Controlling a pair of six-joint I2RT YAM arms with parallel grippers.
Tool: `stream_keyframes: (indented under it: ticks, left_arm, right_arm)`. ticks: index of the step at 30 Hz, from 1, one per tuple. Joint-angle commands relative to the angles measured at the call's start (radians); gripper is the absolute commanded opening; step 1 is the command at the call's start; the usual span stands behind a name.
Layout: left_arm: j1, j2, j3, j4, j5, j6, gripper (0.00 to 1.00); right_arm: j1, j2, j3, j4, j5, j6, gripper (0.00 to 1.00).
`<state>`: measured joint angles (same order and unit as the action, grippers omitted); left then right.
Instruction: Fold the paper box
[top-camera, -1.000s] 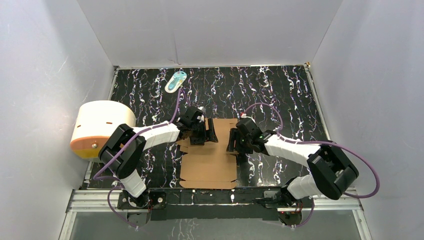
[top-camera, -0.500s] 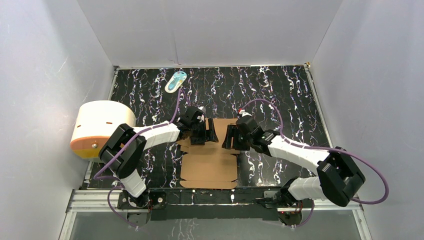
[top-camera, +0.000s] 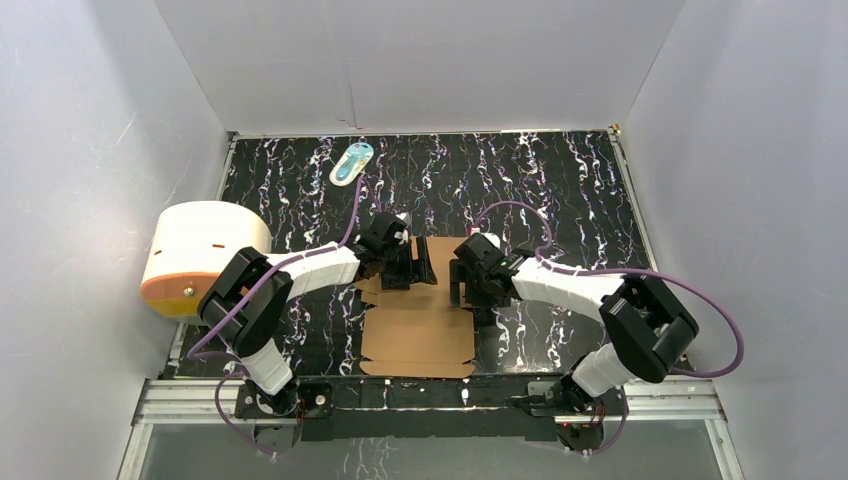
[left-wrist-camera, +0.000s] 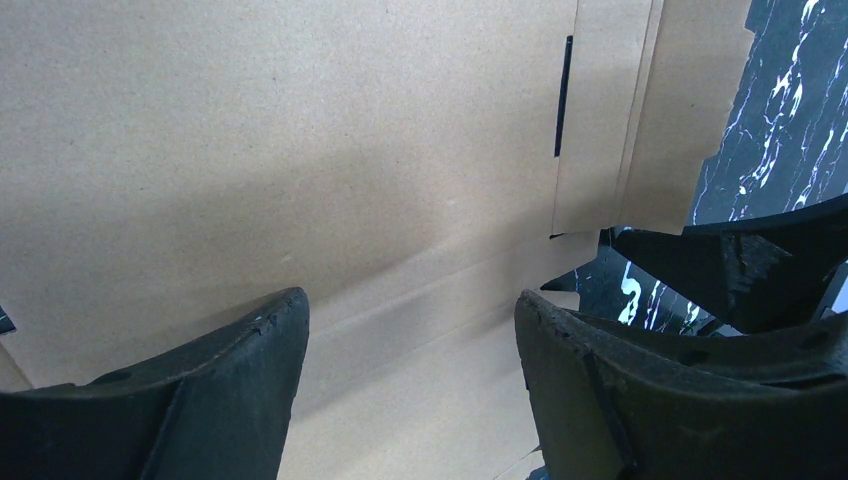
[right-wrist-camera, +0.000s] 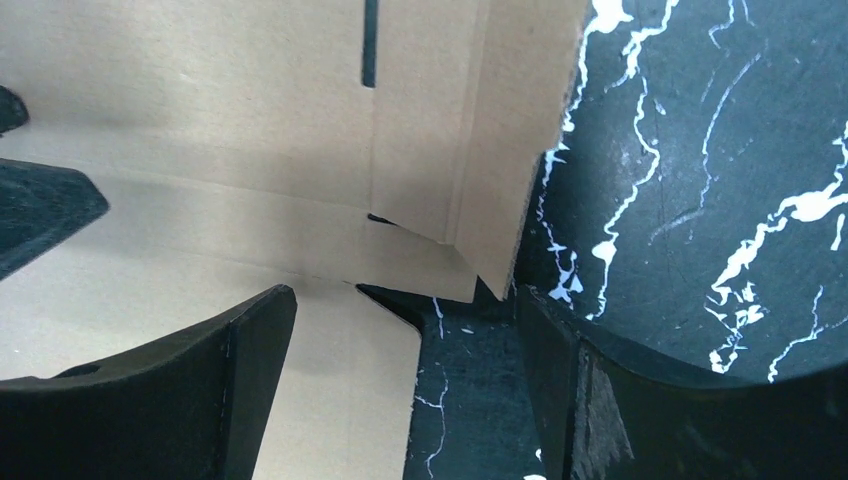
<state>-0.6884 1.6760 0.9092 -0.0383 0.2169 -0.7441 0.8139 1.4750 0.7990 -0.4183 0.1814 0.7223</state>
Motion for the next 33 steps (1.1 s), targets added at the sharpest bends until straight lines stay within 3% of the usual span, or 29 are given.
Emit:
stream_keyframes:
  ticks: [1,12,27,33]
  left_arm:
    - [-0.002,0.024,-0.007,-0.028,-0.008,0.008,0.73]
    - [-0.002,0.030,-0.007,-0.018,-0.003,0.006,0.73]
    - [-0.002,0.026,-0.013,-0.012,-0.004,0.000,0.73]
    - [-0.002,0.031,-0.014,-0.008,0.004,-0.001,0.73]
  right_arm:
    - [0.015,0.025,0.050,0.001,0.031,0.008,0.90]
    - [0.057,0.057,0.065,0.031,0.008,0.038,0.90]
    - [0.057,-0.113,0.019,0.149,-0.062,0.070,0.85]
    - [0.057,-0.112,0.016,0.209,-0.119,0.060,0.83]
